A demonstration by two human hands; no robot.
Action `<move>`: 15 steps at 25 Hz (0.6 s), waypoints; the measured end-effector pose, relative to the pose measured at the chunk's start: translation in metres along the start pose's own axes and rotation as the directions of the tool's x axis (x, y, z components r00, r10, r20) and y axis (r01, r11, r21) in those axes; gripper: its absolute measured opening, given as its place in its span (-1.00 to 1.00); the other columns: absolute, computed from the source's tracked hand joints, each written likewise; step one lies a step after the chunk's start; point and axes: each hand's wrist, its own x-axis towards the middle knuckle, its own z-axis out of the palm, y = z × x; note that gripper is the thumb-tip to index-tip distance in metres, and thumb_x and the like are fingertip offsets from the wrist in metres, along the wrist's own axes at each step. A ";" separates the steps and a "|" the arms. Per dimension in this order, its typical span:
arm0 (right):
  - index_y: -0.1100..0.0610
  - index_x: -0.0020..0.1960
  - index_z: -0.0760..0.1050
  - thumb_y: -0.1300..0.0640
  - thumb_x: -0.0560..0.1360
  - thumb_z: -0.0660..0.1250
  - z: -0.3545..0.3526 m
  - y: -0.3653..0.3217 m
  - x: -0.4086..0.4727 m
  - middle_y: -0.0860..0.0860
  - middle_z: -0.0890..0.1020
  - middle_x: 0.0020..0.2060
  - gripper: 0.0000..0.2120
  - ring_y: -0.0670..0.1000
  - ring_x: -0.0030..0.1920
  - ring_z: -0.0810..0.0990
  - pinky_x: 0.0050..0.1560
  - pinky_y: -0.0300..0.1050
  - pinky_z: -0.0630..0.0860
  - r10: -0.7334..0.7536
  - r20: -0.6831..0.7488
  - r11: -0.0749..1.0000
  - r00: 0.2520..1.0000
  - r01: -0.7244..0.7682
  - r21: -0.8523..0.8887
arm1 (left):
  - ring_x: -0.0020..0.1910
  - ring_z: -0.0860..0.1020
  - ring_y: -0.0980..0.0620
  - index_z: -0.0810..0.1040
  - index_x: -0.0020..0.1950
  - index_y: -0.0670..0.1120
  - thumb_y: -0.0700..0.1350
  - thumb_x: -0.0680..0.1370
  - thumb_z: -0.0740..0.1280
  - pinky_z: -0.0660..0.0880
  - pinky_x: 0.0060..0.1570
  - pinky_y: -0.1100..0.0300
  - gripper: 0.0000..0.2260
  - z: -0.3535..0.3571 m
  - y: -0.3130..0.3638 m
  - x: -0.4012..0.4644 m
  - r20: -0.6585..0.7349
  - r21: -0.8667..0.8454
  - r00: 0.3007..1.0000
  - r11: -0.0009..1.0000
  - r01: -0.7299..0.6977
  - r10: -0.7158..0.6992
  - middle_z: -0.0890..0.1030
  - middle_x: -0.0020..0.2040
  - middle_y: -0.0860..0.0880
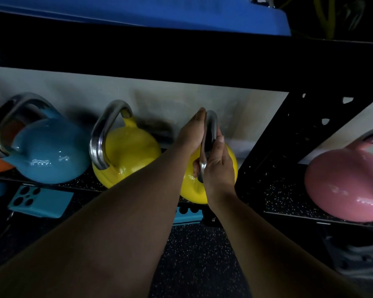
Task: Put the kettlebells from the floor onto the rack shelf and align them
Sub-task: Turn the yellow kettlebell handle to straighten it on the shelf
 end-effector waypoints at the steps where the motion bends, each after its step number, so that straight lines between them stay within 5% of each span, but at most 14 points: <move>1: -0.18 0.41 0.39 -0.22 0.64 -0.02 0.000 0.001 0.000 0.22 0.58 0.21 -0.57 0.02 -0.19 0.54 -0.47 -0.26 0.46 -0.011 0.003 1.000 1.000 0.011 0.001 | 0.43 0.40 -0.14 0.39 0.48 0.00 0.36 0.54 0.03 0.27 0.46 -0.12 -0.35 0.000 0.000 -0.001 0.001 0.010 1.000 1.000 -0.005 0.005 0.43 0.46 -0.16; 5: -0.14 0.43 0.38 -0.21 0.65 -0.04 -0.003 0.004 0.003 0.17 0.63 0.02 -0.56 0.00 -0.37 0.51 -0.49 -0.21 0.44 -0.061 0.024 0.996 0.998 0.063 -0.061 | 0.42 0.41 -0.14 0.38 0.48 0.02 0.45 0.43 0.00 0.28 0.44 -0.13 -0.23 -0.002 0.002 -0.004 0.017 0.038 1.000 0.999 -0.001 0.001 0.44 0.46 -0.16; 11: -0.03 0.41 0.39 -0.19 0.65 -0.05 -0.011 0.000 0.005 0.15 0.64 -0.25 -0.53 0.03 -0.42 0.59 -0.44 -0.13 0.53 -0.096 0.053 0.974 0.994 0.105 -0.201 | 0.45 0.37 -0.18 0.38 0.49 -0.06 0.23 0.65 -0.08 0.28 0.42 0.00 -0.43 -0.006 0.016 -0.009 0.001 0.267 0.997 0.961 -0.076 0.078 0.41 0.47 -0.22; 15: -0.16 0.40 0.40 -0.28 0.58 0.05 -0.026 -0.008 0.014 0.02 0.66 0.14 -0.54 0.03 0.12 0.63 0.12 0.02 0.58 -0.066 0.092 0.929 0.994 0.095 -0.358 | 0.37 0.45 -0.22 0.45 0.39 -0.16 0.08 0.70 -0.05 0.34 0.30 0.04 -0.53 -0.014 0.026 -0.016 -0.044 0.512 0.986 0.851 -0.118 0.163 0.49 0.38 -0.26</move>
